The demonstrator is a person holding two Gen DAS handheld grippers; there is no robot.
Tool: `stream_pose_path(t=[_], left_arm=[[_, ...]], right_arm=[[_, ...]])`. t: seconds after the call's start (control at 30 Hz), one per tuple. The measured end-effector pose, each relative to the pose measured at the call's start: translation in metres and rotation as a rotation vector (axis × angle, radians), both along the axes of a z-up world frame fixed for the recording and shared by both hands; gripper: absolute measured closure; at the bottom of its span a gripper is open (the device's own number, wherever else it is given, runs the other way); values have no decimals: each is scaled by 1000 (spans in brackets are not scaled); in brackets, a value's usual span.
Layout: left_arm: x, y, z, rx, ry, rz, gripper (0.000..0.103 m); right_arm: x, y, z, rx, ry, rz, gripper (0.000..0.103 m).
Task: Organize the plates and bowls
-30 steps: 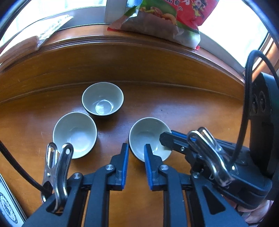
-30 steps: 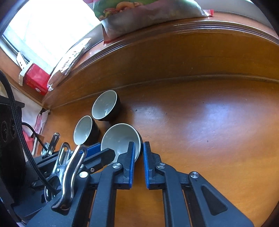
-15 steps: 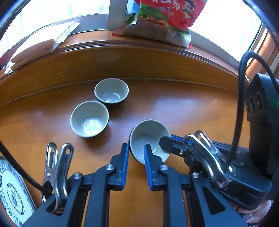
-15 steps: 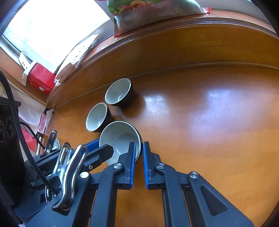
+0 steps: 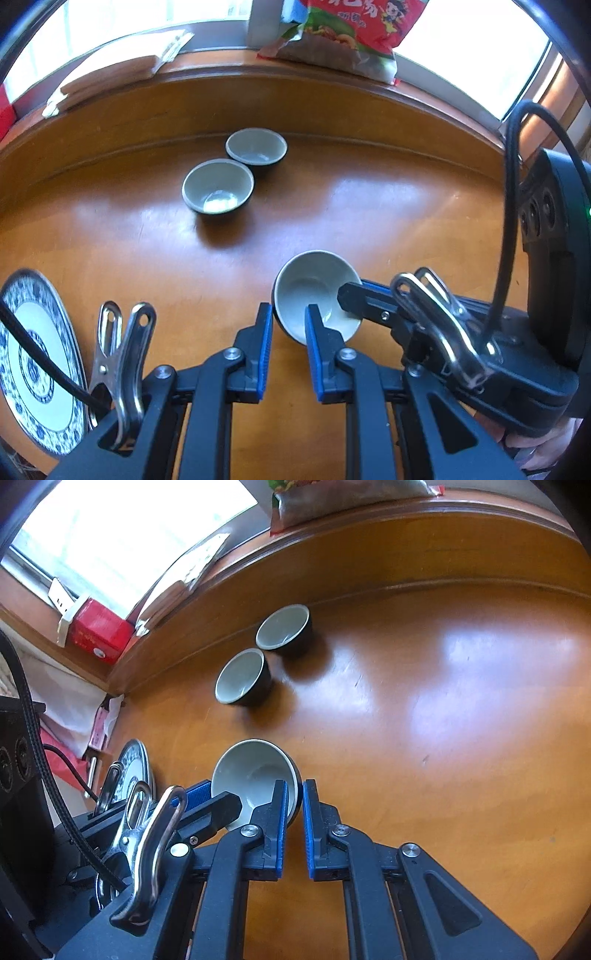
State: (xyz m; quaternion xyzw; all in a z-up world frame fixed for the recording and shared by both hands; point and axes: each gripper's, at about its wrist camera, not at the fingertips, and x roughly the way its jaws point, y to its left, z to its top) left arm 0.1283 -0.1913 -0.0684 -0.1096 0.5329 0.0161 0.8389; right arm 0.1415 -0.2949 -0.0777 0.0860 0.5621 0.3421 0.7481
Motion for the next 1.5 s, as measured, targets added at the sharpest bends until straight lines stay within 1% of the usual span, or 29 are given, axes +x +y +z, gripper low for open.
stream_pose_path(t=[0.23, 0.3, 0.5, 0.83, 0.97, 1.07, 1.2, 1.27, 1.33, 1.5], left_arm=[[8, 1, -13, -18, 35, 22, 85], [14, 2, -16, -20, 42, 25, 85], [28, 2, -22, -35, 60, 35, 85], [21, 4, -27, -38, 63, 30, 86], [22, 3, -27, -36, 64, 30, 85], [15, 4, -24, -12, 60, 32, 85], [14, 4, -19, 10, 44, 30, 85], [15, 4, -14, 24, 33, 27, 85], [15, 6, -11, 30, 22, 29, 82], [15, 11, -7, 31, 6, 50, 82]], right_arm=[[-14, 10, -5, -19, 11, 14, 93], [-16, 12, -8, -20, 27, 13, 93], [-20, 15, -12, -28, 32, 19, 93], [-19, 14, -16, -27, 40, 17, 93], [-19, 14, -16, -26, 41, 17, 93], [-19, 14, -17, -1, 57, 16, 93], [-16, 13, -17, 7, 66, 16, 93], [-15, 11, -15, 11, 63, 15, 93], [-14, 10, -13, 16, 54, 13, 92], [-10, 9, -4, 16, 23, 11, 89]])
